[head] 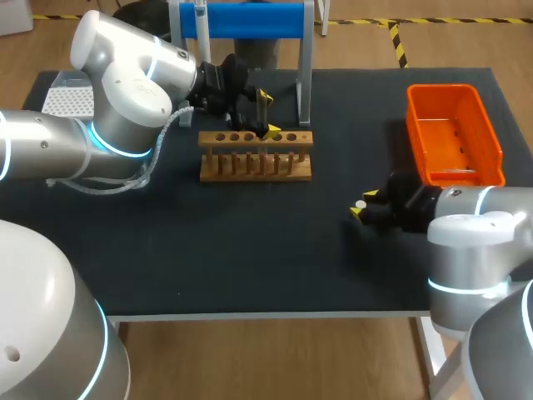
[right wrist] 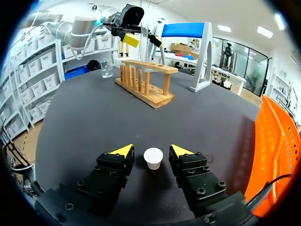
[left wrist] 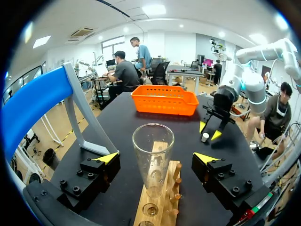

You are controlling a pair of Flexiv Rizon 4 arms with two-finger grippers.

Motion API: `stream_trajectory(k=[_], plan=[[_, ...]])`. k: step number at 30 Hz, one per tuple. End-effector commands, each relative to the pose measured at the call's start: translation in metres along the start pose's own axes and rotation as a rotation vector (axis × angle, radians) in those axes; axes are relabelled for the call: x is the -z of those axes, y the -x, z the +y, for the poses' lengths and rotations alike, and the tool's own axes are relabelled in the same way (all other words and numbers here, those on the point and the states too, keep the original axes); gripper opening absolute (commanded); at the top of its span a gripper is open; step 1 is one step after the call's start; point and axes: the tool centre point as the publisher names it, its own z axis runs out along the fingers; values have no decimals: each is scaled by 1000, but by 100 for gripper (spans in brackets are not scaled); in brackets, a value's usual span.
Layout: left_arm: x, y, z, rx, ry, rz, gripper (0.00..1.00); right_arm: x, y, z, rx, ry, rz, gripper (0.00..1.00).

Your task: Invert the test tube, pick up the pipette, mount the tip to pipette, aspirate from beaker and dispense into the tube, eject the tip, return the pipette, and cap with the stopper.

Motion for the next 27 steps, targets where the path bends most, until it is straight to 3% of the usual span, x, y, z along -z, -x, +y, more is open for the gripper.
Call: stream_trajectory(k=[1, 22, 27], plan=[[0, 0, 0, 0, 0, 1, 100, -2, -1, 0, 2, -6, -3, 49], [0, 0, 0, 0, 0, 1, 100, -8, -2, 1, 9, -14, -11, 41], [0, 0, 0, 0, 0, 1, 100, -10, -2, 0, 8, -19, -16, 35]])
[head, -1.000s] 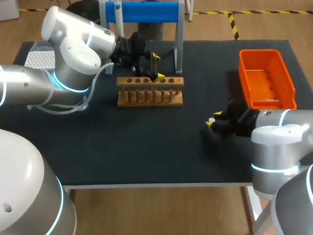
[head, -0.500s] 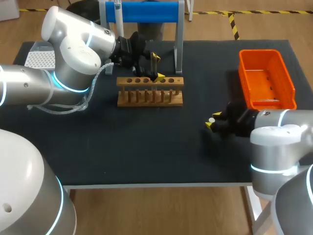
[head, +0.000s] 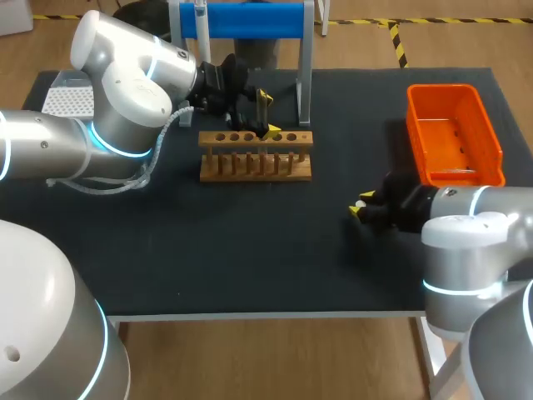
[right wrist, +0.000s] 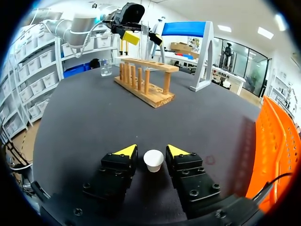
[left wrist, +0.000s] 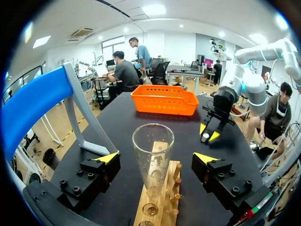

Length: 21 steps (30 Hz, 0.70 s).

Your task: Invert the test tube, pick up the pipette, mount the tip to pipette, aspirate from beaker and dispense into the tube, eject the tip, return the pipette, and cap with the stopper.

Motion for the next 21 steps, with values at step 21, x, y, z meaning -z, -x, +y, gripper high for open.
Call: stream_trajectory(k=[21], plan=[[0, 0, 0, 0, 0, 1, 100, 36, 8, 46, -2, 27, 64, 0]])
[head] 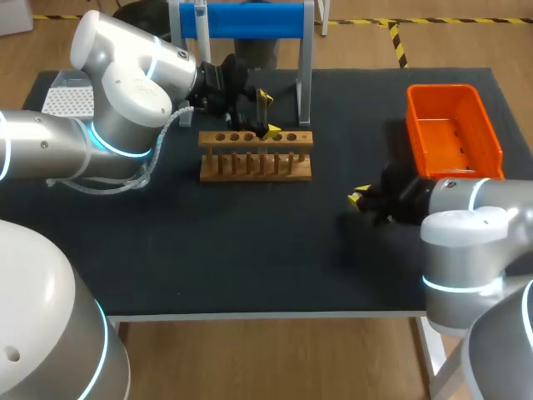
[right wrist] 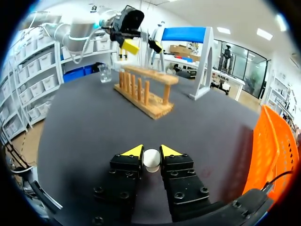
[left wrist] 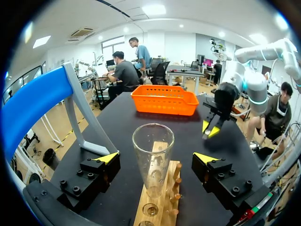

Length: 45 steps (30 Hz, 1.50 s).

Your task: Invert the test tube, pick up the pipette, mount the tip to pipette, aspirate from beaker and dispense into the tube, eject the tip, return the pipette, and cap with the stopper.

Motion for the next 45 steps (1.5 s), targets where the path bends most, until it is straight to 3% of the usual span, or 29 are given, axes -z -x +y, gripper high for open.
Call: stream_trajectory(k=[1, 10, 21, 34, 41, 45], plan=[[0, 0, 0, 0, 0, 1, 100, 31, 9, 23, 8, -4, 70, 0], [0, 0, 0, 0, 0, 1, 100, 74, 11, 91, 127, 43, 213, 0], [0, 0, 0, 0, 0, 1, 100, 103, -7, 159, 267, 95, 388, 0], [0, 0, 0, 0, 0, 1, 100, 78, -28, 217, 332, 91, 475, 0], [0, 0, 0, 0, 0, 1, 100, 59, -32, 237, 370, 58, 484, 0], [0, 0, 0, 0, 0, 1, 100, 59, -32, 237, 370, 58, 484, 0]])
